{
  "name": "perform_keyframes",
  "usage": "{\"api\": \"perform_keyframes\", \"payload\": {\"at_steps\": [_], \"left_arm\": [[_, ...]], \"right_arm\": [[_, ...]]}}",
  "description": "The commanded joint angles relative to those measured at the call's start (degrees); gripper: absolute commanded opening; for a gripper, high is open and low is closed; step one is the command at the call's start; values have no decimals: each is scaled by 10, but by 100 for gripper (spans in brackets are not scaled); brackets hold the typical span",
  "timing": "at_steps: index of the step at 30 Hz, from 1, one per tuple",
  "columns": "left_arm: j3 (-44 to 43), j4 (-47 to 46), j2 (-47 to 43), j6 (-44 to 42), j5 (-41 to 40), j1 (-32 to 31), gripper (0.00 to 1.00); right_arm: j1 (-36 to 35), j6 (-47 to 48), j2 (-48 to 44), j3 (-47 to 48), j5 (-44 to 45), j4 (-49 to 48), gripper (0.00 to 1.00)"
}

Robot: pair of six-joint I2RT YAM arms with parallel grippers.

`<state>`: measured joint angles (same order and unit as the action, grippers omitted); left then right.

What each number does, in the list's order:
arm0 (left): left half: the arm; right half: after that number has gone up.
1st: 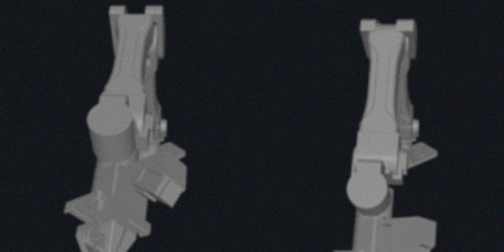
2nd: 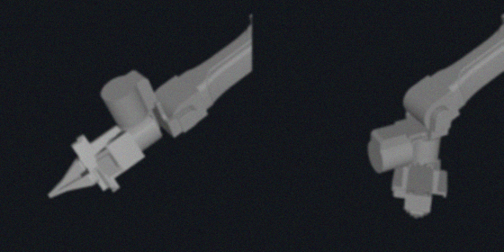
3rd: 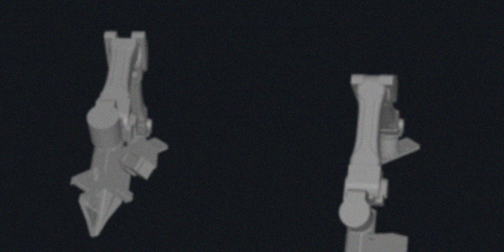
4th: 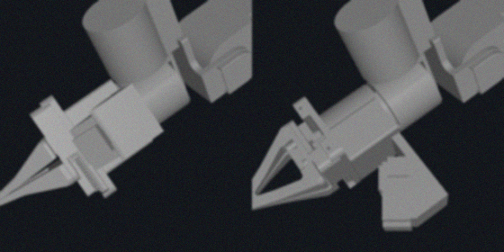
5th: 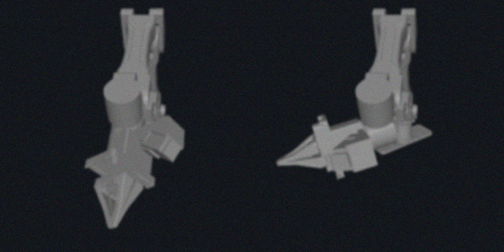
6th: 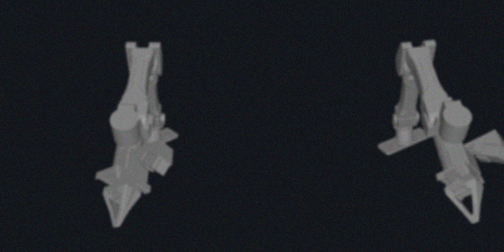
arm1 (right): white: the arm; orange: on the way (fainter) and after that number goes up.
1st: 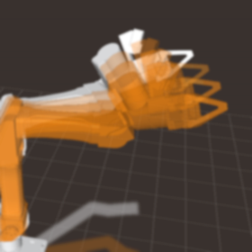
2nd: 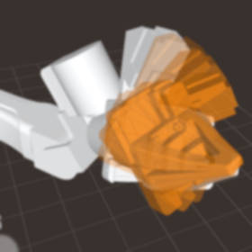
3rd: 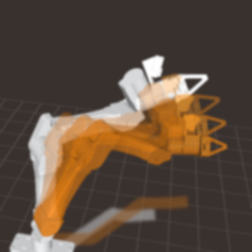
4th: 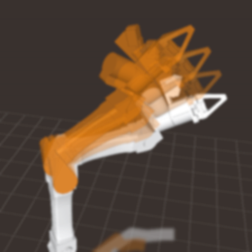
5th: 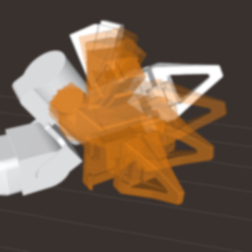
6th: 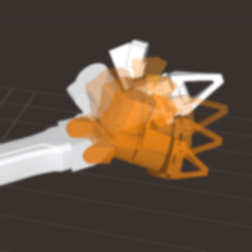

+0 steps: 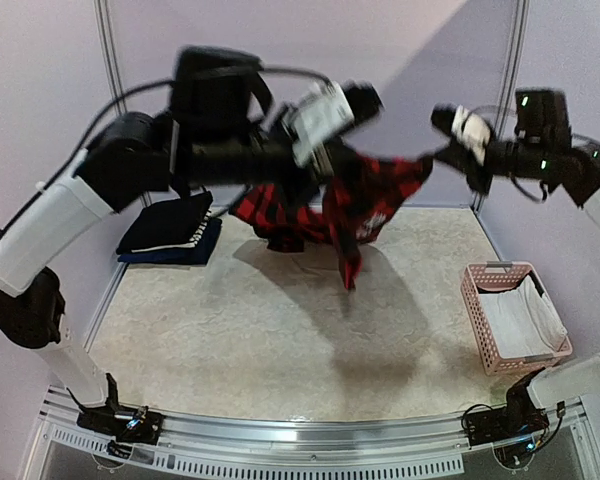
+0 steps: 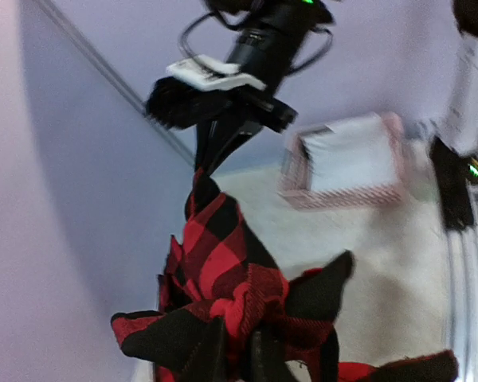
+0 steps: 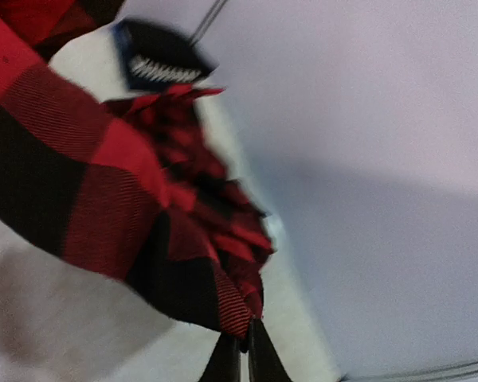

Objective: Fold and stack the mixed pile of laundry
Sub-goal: Flatten out the crumpled shirt at the center of the board.

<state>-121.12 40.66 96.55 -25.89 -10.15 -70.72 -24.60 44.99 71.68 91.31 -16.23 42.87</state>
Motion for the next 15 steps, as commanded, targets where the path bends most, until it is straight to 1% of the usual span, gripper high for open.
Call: {"api": "perform_keyframes", "payload": {"at_steps": [1, 2, 3, 4, 6, 7, 8, 11, 12, 13, 14, 15], "left_arm": [[42, 157, 37, 96, 157, -67, 33], [23, 190, 51, 103, 176, -76, 38], [0, 219, 63, 107, 185, -80, 41], [-16, 238, 71, 105, 185, -79, 43], [-23, 239, 67, 94, 149, -64, 48], [-15, 219, 62, 93, 139, -44, 50], [-5, 203, 56, 101, 138, -17, 53], [23, 112, 57, 164, 153, 93, 60], [31, 89, 64, 191, 139, 126, 62], [31, 75, 76, 216, 121, 158, 64], [27, 69, 92, 237, 97, 186, 66], [14, 70, 110, 261, 54, 212, 66]], "right_arm": [[-8, 119, -106, -243, -65, 260, 18], [-9, 144, -161, -276, -53, 281, 23], [-10, 182, -193, -298, -34, 292, 29], [-9, 200, -230, -310, -14, 283, 36], [-9, 208, -271, -312, 13, 243, 46], [-8, 199, -270, -295, 18, 223, 47], [-5, 184, -256, -282, 17, 206, 48], [26, 78, -143, -216, -17, 165, 48], [34, 47, -110, -194, -23, 147, 48], [39, -3, -56, -184, -19, 109, 49], [40, -34, -16, -177, -11, 76, 49], [40, -71, 13, -166, -4, 54, 50]]}}
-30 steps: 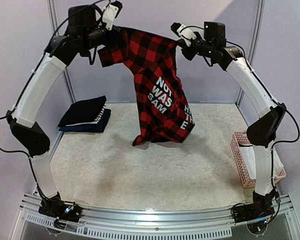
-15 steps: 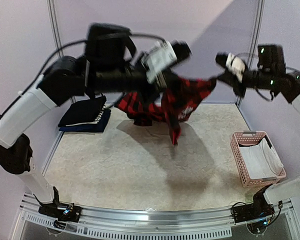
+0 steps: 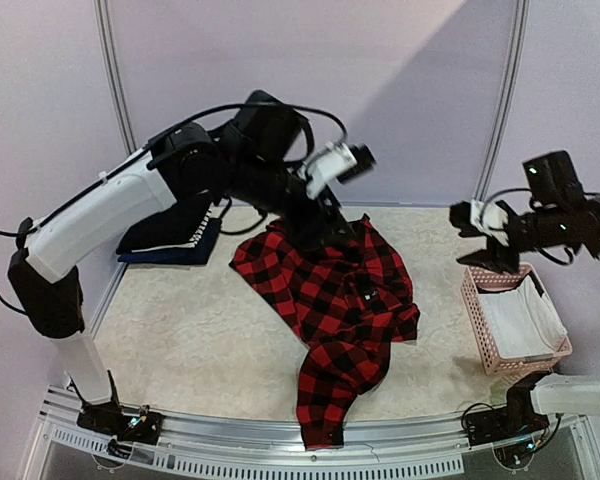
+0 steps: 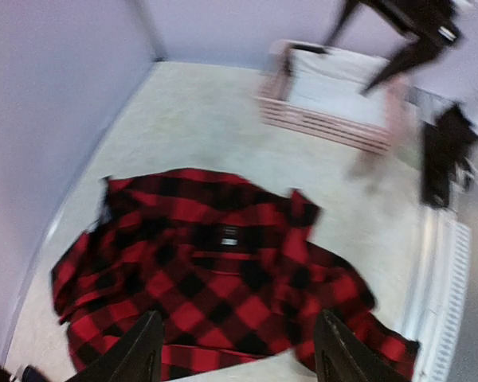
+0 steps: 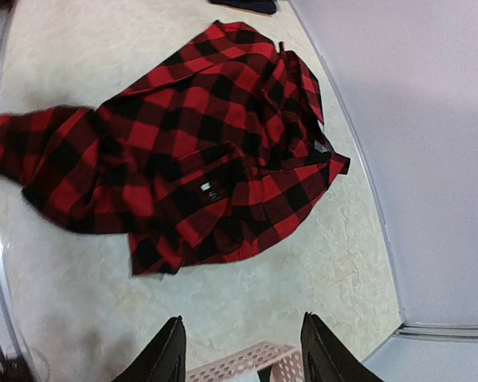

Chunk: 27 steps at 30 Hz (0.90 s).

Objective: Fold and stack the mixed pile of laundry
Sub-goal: Flatten out the crumpled shirt at the center of the board.

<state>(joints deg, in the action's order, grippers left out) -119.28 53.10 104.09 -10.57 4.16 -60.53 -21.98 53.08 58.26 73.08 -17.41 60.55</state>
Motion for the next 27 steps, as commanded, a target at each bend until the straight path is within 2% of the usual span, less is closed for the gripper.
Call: {"api": "perform_keyframes", "payload": {"at_steps": [1, 4, 6, 8, 10, 15, 18, 23, 27], "left_arm": [[-13, -50, 54, 136, -116, 137, 67], [3, -51, 90, 215, -118, 218, 67], [52, -88, 98, 264, -82, 272, 67], [102, -137, 102, 289, -50, 303, 69], [110, -154, 130, 300, -14, 322, 70], [62, -120, 222, 312, 20, 313, 70], [50, -102, 254, 324, -7, 297, 68], [77, -109, 270, 361, -39, 290, 56], [95, -132, 275, 372, -20, 289, 44]], "right_arm": [[14, -188, 195, 32, 7, -140, 50], [12, -244, 282, 70, 2, -193, 54], [8, -282, 350, 97, 0, -216, 57], [0, -298, 403, 120, -6, -227, 61], [-9, -302, 449, 145, -7, -222, 64], [-21, -311, 557, 185, -11, -196, 65], [-26, -313, 576, 181, -5, -200, 65], [-27, -318, 582, 179, -11, -197, 65], [-28, -317, 580, 174, -19, -195, 65]]}}
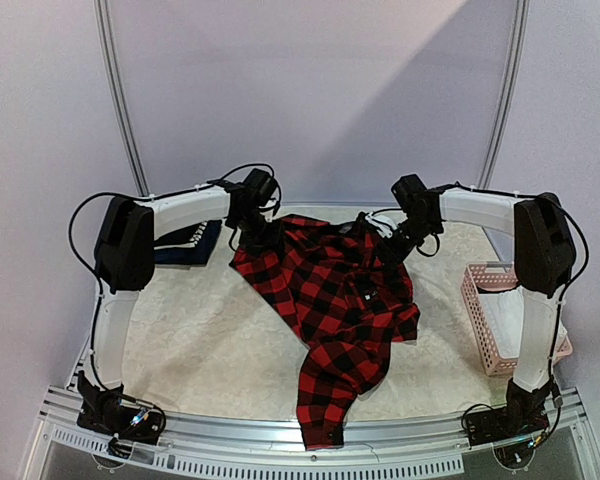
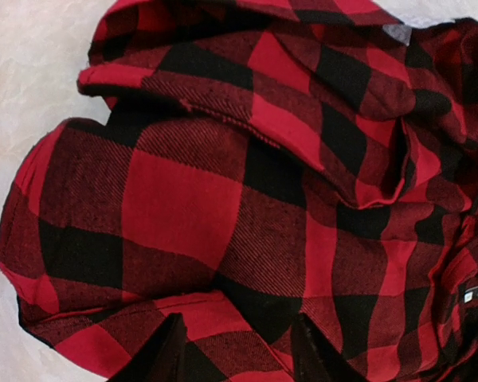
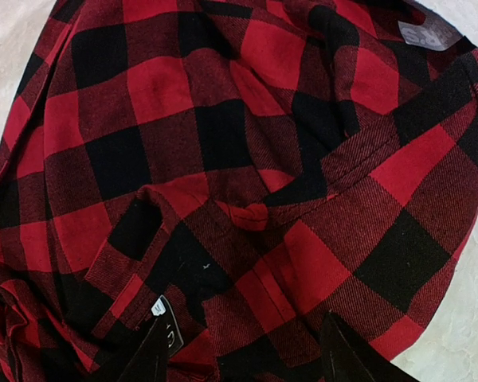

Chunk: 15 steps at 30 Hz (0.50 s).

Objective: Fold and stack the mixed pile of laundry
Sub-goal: Flatten out the crumpled shirt at the center of the board.

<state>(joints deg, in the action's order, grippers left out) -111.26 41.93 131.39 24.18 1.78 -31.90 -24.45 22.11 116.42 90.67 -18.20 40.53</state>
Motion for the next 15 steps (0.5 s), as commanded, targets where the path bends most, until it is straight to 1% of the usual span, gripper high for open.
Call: {"api": "perform_keyframes", "payload": {"at_steps": [1, 4, 7, 13, 15], "left_arm": [[15, -20, 6, 26, 5, 2, 43], [15, -23, 12, 29, 0, -1, 43], [12, -21, 19, 30, -8, -2, 39], [9, -11, 25, 22, -16, -3, 34], [6, -8, 31, 21, -32, -3, 33]], "right_arm": [[-4, -8, 0, -2, -12, 6, 65], [-4, -5, 3, -2, -12, 8, 65], [-3, -6, 6, -1, -17, 11, 65], [-5, -6, 2, -2, -22, 13, 65], [-5, -6, 2, -2, -24, 13, 65]]}}
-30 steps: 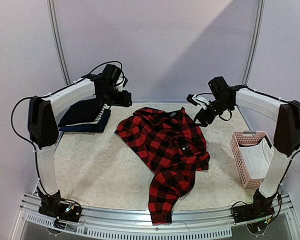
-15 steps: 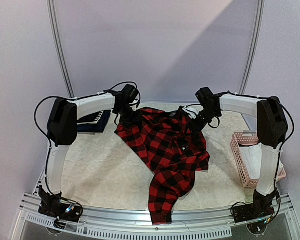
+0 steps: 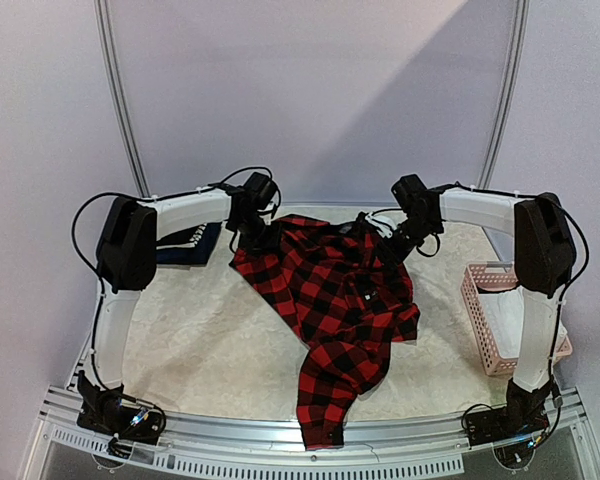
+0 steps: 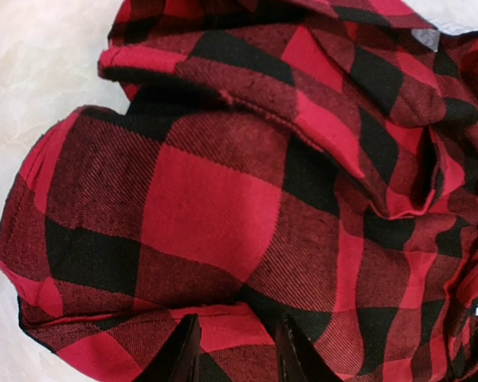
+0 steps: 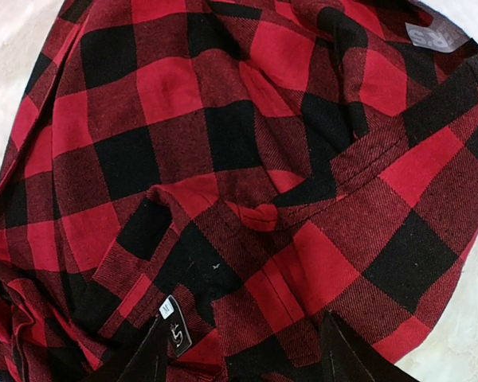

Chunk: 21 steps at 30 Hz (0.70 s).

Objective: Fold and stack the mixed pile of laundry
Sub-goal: Flatten out the crumpled shirt at the center of the board.

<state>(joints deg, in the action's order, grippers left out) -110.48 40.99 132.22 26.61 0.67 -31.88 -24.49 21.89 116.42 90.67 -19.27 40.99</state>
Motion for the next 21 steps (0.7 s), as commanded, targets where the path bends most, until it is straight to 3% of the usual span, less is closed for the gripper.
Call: {"api": "perform_keyframes", "payload": {"at_steps": [1, 7, 14, 21], "left_arm": [[-4, 2, 26, -3, -22, -3, 34], [-19, 2, 48, -5, -28, -3, 31], [-12, -14, 36, -6, -27, -2, 0], [54, -38, -75, -11, -42, -15, 0]], "right_arm": [[-5, -4, 2, -2, -15, 9, 65], [-5, -4, 2, -2, -19, 11, 65], [-5, -1, 3, -5, -20, 11, 65], [-6, 3, 1, -10, -26, 11, 65]]}}
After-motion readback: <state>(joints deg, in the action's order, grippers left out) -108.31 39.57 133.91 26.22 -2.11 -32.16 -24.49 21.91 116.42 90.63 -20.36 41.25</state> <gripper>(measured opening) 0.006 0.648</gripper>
